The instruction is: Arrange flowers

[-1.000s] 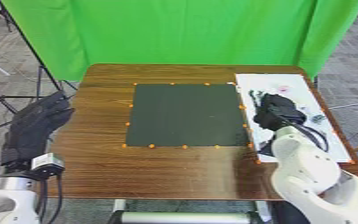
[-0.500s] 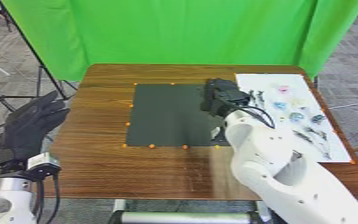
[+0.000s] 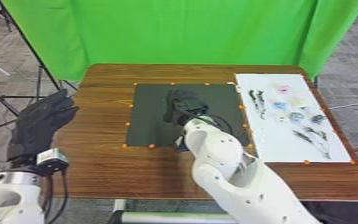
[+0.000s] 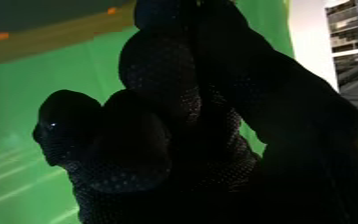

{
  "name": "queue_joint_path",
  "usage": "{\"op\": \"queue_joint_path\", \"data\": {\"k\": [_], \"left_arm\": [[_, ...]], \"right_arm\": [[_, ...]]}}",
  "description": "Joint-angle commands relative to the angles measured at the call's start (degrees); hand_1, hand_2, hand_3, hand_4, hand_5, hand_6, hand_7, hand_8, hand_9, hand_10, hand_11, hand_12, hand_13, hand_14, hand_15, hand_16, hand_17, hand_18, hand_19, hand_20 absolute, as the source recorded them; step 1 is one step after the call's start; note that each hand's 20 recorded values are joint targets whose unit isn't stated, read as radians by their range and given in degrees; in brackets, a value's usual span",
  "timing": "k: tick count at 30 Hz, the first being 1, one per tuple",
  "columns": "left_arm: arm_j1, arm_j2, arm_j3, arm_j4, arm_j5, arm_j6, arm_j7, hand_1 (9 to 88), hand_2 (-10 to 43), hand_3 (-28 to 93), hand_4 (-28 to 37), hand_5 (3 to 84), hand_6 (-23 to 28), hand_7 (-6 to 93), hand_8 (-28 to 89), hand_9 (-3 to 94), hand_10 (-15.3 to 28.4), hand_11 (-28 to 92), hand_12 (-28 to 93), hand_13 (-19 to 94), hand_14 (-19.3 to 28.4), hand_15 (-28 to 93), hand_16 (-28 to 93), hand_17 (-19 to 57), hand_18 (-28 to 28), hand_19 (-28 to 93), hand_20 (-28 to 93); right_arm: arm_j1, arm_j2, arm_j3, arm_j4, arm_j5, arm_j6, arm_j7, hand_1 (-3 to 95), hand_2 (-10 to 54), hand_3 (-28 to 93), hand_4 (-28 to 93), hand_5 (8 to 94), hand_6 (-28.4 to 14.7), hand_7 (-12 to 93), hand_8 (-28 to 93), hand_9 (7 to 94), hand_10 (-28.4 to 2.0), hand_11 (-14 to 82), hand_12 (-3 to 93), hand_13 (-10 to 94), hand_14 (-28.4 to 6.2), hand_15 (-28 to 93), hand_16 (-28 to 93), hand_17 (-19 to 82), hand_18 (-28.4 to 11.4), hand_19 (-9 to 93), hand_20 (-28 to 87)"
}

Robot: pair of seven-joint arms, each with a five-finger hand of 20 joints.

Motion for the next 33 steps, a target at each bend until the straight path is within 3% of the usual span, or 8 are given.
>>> {"op": "queue_joint_path", "data": {"k": [1,4,9,10,12,15,23,33], "left_arm": [[-1.69,-1.09,1.82,1.03,0.40,-1.68,-0.12,25.0,6.1,81,-18.7,40.9,10.7,11.4,-9,34.8,20.7,31,7,22,27.6,61,-16,-8.9,23.8,62,-3],[-2.79,-0.88,3.37,1.58,0.15,-1.66,0.48,24.9,6.1,81,-18.7,40.9,10.7,11.4,-9,34.8,20.7,31,7,22,27.6,61,-16,-9.0,23.8,62,-3],[-6.83,-1.15,6.13,3.12,0.78,-2.84,-0.36,25.1,6.1,81,-18.8,40.9,10.7,11.5,-9,34.8,20.7,31,7,22,27.6,61,-16,-8.9,23.7,62,-3],[-7.00,-0.56,6.79,3.14,0.45,-2.36,0.27,25.1,6.1,81,-18.8,40.9,10.7,11.5,-9,34.9,20.7,31,7,22,27.6,61,-16,-8.9,23.8,62,-3],[-7.82,-0.82,7.36,3.32,0.95,-2.51,-0.07,25.1,6.1,81,-18.8,40.9,10.7,11.4,-9,34.8,20.6,31,7,22,27.5,61,-16,-8.9,23.8,62,-3],[-8.38,-0.88,7.62,3.45,1.12,-2.62,-0.22,25.0,6.1,81,-18.6,40.9,10.7,11.5,-9,34.9,20.6,31,7,22,27.6,61,-16,-9.0,23.8,62,-3],[-8.83,-2.97,6.78,3.67,2.63,-4.21,-2.01,24.9,6.0,81,-18.6,40.9,10.7,11.4,-9,34.8,20.6,31,7,22,27.6,61,-16,-9.0,23.8,62,-3],[-10.40,-3.80,7.40,4.16,3.47,-5.07,-2.98,24.9,5.9,81,-18.5,40.9,10.7,11.4,-9,34.9,20.7,31,7,22,27.6,61,-16,-9.0,23.8,62,-3]], "right_arm": [[-2.68,-5.06,-0.81,3.61,-4.90,-3.10,-3.09,52.3,-9.5,78,-22,85.2,-4.8,29,28,86.7,-13.1,51.0,31.4,85,-6.1,78,29,55,-23.3,93,39],[-4.13,-7.29,-0.17,5.08,-7.28,-4.58,-4.94,52.3,-9.5,78,-22,85.1,-4.6,29,28,86.7,-13.1,51.3,31.2,85,-6.0,78,29,55,-23.3,93,39],[-3.94,-9.16,-1.00,7.85,-8.50,-4.68,-4.84,52.2,-9.5,78,-22,85.1,-4.5,29,28,86.5,-12.9,51.7,31.1,85,-5.9,78,29,55,-23.3,93,39],[-4.54,-10.20,-0.27,8.37,-9.91,-5.40,-5.80,52.1,-9.5,78,-22,85.1,-4.5,29,28,86.5,-13.0,51.8,31.1,85,-5.9,78,29,55,-23.3,93,39],[-4.90,-11.36,0.26,9.35,-11.77,-6.08,-6.59,52.1,-9.5,78,-22,85.1,-4.5,29,28,86.6,-13.0,51.8,31.1,85,-5.9,78,29,55,-23.3,93,39],[-4.12,-12.00,0.13,10.57,-11.46,-6.39,-5.70,52.1,-9.5,78,-22,85.1,-4.5,29,28,86.6,-13.1,51.9,30.9,85,-6.0,78,29,55,-23.2,93,39],[-1.78,-11.39,-1.48,12.69,-8.08,-5.77,-1.00,52.1,-9.5,78,-22,84.9,-4.5,29,27,86.6,-13.1,52.2,30.4,85,-5.9,78,29,56,-23.3,93,39],[-2.21,-12.55,-1.08,14.26,-5.92,-6.00,3.29,51.2,-9.5,77,-21,84.8,-4.0,30,26,86.6,-13.1,52.4,29.0,85,-6.0,77,29,56,-23.2,93,38]]}}
